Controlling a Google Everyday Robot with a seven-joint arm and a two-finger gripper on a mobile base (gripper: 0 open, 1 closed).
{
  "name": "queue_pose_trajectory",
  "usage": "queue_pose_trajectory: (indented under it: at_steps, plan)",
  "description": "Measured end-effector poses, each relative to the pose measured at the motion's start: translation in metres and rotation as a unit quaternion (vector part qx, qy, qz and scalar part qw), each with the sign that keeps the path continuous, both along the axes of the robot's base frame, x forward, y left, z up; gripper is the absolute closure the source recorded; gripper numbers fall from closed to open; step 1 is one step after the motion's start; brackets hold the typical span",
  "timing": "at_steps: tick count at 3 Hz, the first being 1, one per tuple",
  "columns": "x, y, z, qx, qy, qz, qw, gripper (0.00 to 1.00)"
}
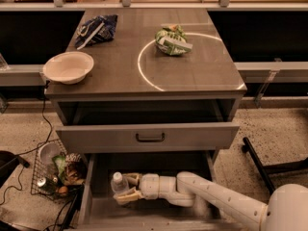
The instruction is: Place blue plastic bottle into middle drawer
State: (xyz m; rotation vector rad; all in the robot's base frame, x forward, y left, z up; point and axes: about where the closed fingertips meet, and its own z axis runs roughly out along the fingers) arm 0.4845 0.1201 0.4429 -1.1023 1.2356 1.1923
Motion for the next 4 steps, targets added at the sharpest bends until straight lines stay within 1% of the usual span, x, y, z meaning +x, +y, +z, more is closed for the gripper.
queue_pose_trajectory:
  at_steps: [1,2,4]
  plan:
    - [-0.0007,0.0018,0.0006,0.001,0.000,0.002,1.0000,0.82]
    - [-0.0017,0.0043,0.0013,0.002,0.000,0.004,1.0000,0.51]
    - [-0.0030,0.0075,0.0024,0.004,0.000,0.007,1.0000,0.05]
